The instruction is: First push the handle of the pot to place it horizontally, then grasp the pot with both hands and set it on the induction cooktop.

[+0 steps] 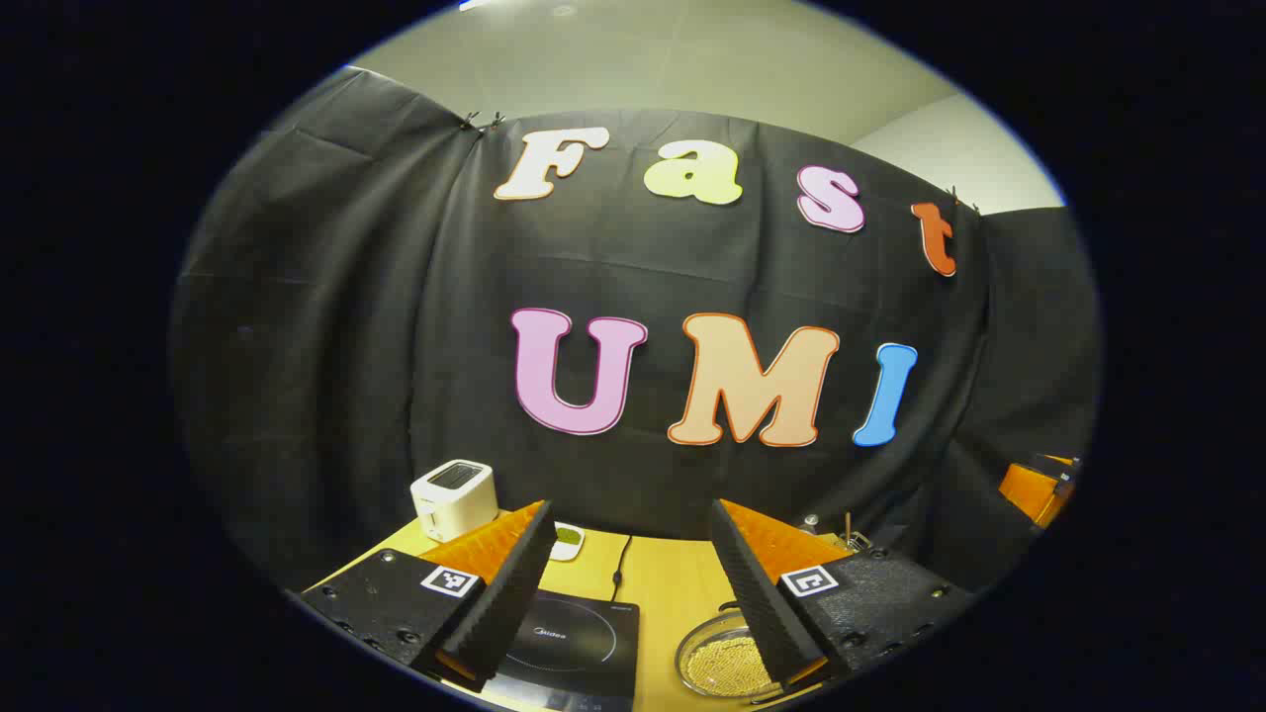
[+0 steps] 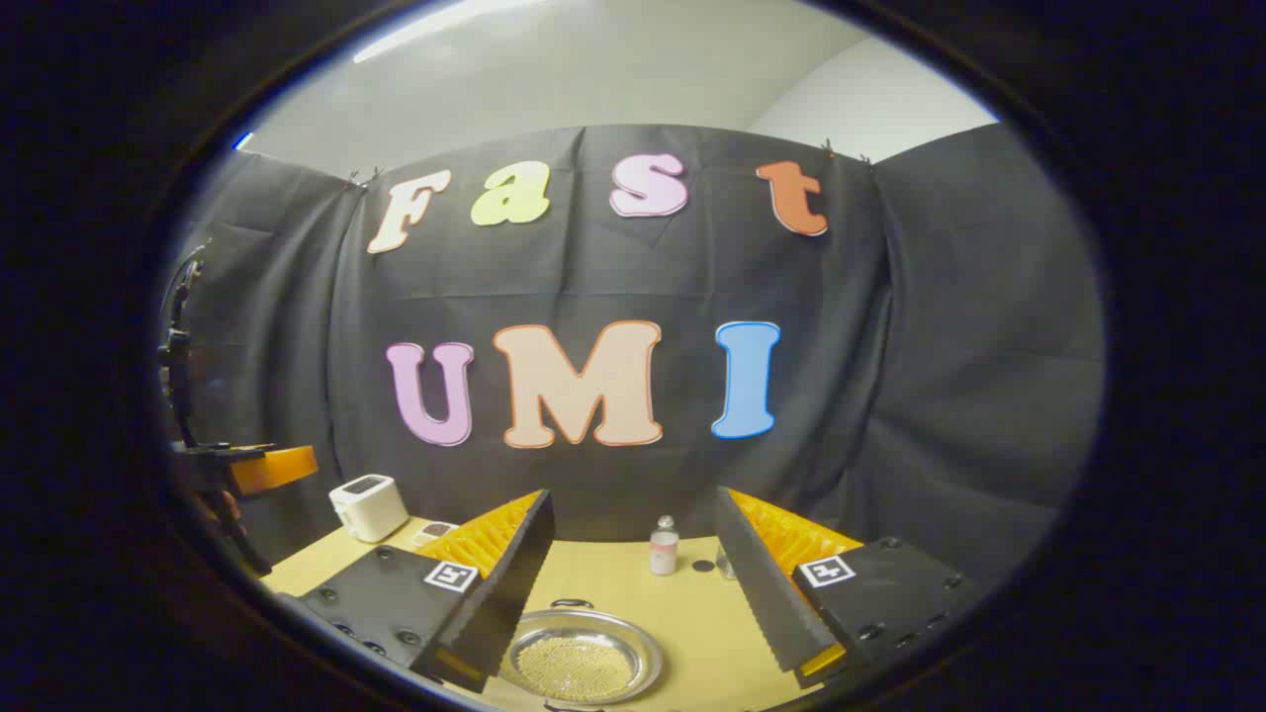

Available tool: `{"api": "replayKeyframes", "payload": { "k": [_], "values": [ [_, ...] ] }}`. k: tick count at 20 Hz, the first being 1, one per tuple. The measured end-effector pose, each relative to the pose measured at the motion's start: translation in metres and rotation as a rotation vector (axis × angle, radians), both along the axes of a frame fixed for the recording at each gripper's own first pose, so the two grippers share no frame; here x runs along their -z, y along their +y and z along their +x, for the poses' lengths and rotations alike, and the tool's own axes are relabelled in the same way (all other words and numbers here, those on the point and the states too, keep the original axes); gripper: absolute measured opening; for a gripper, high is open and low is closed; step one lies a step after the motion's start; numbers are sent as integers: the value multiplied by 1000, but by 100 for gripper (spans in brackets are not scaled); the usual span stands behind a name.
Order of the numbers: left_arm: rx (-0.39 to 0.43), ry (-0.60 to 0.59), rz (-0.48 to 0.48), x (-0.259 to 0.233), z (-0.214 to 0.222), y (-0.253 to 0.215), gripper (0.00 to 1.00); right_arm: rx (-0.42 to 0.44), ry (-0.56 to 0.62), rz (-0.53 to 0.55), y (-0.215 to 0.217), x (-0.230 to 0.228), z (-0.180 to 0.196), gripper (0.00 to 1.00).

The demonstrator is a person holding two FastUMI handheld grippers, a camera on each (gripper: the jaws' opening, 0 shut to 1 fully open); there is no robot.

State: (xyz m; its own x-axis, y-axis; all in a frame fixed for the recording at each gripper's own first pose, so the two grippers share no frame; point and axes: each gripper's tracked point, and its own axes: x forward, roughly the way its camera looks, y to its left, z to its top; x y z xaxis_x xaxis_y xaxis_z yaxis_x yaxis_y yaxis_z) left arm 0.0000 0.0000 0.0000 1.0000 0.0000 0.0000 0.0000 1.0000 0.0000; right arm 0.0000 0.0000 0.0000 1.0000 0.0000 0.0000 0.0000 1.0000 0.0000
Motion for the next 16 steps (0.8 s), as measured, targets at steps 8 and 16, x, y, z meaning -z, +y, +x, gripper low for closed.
{"api": "replayKeyframes", "payload": {
  "k": [8,16],
  "values": [
    [64,18,67,-1,12,-8,92,63,-15,48,-4,-12,4,97],
    [23,48,20,15,4,19,96,69,-4,42,4,-7,3,97]
  ]
}}
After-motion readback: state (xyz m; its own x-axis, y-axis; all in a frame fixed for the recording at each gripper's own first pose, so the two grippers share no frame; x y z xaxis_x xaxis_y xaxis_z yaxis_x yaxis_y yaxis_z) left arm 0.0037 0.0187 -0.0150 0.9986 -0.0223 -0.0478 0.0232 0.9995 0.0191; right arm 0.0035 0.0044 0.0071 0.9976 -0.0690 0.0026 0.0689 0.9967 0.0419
